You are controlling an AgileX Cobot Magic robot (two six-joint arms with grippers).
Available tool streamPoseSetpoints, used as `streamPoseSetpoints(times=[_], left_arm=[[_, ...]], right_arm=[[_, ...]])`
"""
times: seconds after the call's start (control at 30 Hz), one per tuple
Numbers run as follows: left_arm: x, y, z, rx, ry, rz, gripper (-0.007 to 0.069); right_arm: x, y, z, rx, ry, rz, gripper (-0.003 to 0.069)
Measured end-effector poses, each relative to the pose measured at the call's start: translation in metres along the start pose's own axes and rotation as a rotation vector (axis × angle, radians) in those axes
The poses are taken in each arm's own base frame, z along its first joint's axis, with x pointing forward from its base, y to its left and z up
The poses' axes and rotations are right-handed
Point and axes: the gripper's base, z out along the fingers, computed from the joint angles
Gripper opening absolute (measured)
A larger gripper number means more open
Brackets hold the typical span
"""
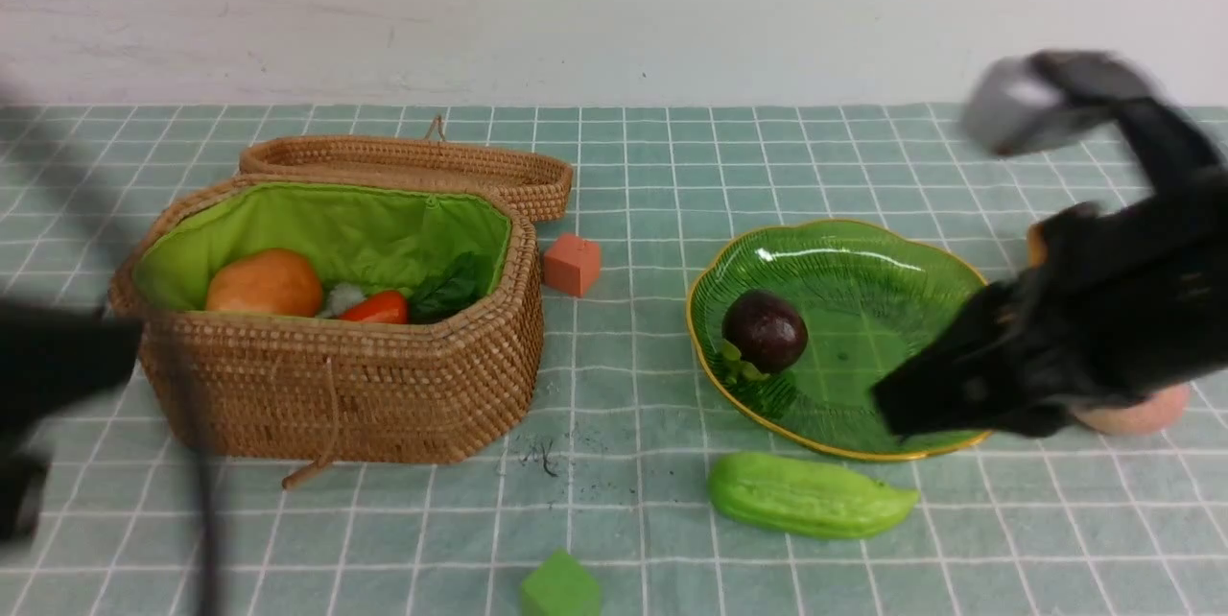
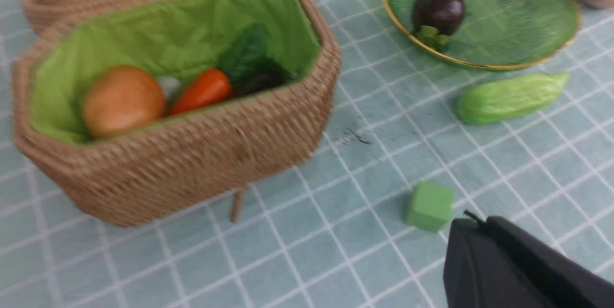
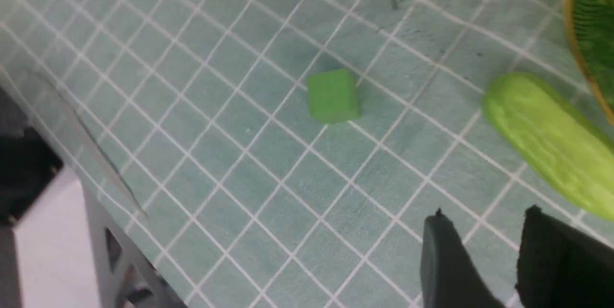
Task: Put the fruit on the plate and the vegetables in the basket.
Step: Take a chayote with your right arm and place it on the basket on the left.
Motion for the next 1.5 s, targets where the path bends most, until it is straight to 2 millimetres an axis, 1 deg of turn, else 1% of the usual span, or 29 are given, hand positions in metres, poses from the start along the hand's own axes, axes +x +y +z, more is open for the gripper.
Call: streamPoseSetpoints(times=[0.03, 0.07, 0.1, 0.13, 0.17, 0.2, 0.23, 0.27, 0.33, 0.37, 0.4, 0.5, 0.53, 0.57, 0.67, 0.7, 0.93, 1.07, 1.27, 1.5], left_arm=[[0.003, 0.0, 0.0, 0.006, -0.004, -0.004, -0.0013], [0.022, 0.0, -0.001, 0.033, -0.048, -0.021, -0.0013], [0.035, 0.001, -0.001, 0.048, -0.066, -0.031, -0.0013], [0.04, 0.0, -0.001, 0.055, -0.075, -0.037, -0.0013], [0.057, 0.0, 0.002, 0.087, -0.117, -0.062, -0.0013], [0.061, 0.0, 0.001, 0.096, -0.133, -0.069, -0.0013], [0.07, 0.0, 0.003, 0.112, -0.154, -0.079, -0.0013], [0.078, 0.0, 0.005, 0.121, -0.163, -0.085, -0.0013], [0.093, 0.0, 0.008, 0.148, -0.218, -0.095, -0.0013], [0.095, 0.0, 0.008, 0.152, -0.23, -0.095, -0.0013], [0.098, 0.0, 0.008, 0.158, -0.256, -0.094, -0.0013], [0.1, 0.0, 0.007, 0.159, -0.277, -0.078, -0.0013], [0.099, 0.0, 0.007, 0.159, -0.28, -0.078, -0.0013], [0.099, 0.0, 0.007, 0.159, -0.286, -0.071, -0.0013], [0.099, 0.0, 0.007, 0.158, -0.292, -0.06, -0.0013], [0.099, 0.0, 0.007, 0.158, -0.292, -0.059, -0.0013], [0.099, 0.0, 0.007, 0.158, -0.29, -0.057, -0.0013], [0.099, 0.0, 0.007, 0.158, -0.287, -0.056, -0.0013], [0.099, 0.0, 0.007, 0.158, -0.287, -0.056, -0.0013], [0.099, 0.0, 0.007, 0.158, -0.287, -0.056, -0.0013]], right_arm=[[-0.001, 0.002, 0.004, -0.003, 0.006, -0.011, 0.0236], [-0.004, 0.007, 0.018, 0.007, 0.036, -0.071, 0.0236], [-0.005, 0.011, 0.028, 0.017, 0.062, -0.128, 0.0237], [-0.006, 0.012, 0.031, 0.023, 0.073, -0.152, 0.0238], [-0.006, 0.015, 0.047, 0.061, 0.136, -0.266, 0.0251], [-0.006, 0.016, 0.051, 0.061, 0.147, -0.282, 0.0253], [-0.005, 0.016, 0.06, 0.082, 0.183, -0.335, 0.0261], [-0.005, 0.015, 0.067, 0.099, 0.209, -0.373, 0.0274], [-0.005, 0.01, 0.09, 0.152, 0.299, -0.473, 0.0328], [-0.004, 0.007, 0.097, 0.169, 0.327, -0.496, 0.0349], [-0.004, 0.001, 0.111, 0.2, 0.38, -0.55, 0.0391], [-0.001, -0.007, 0.13, 0.234, 0.448, -0.641, 0.0475], [-0.001, -0.007, 0.132, 0.235, 0.452, -0.654, 0.0481], [0.001, -0.01, 0.141, 0.241, 0.477, -0.7, 0.0528], [0.001, -0.015, 0.156, 0.241, 0.483, -0.764, 0.0586], [0.001, -0.016, 0.158, 0.243, 0.481, -0.776, 0.0592], [-0.005, -0.017, 0.163, 0.256, 0.436, -0.878, 0.0576], [-0.003, -0.02, 0.171, 0.245, 0.459, -0.912, 0.0572], [0.005, -0.029, 0.19, 0.24, 0.518, -0.946, 0.057], [0.004, -0.033, 0.198, 0.257, 0.525, -0.972, 0.057]])
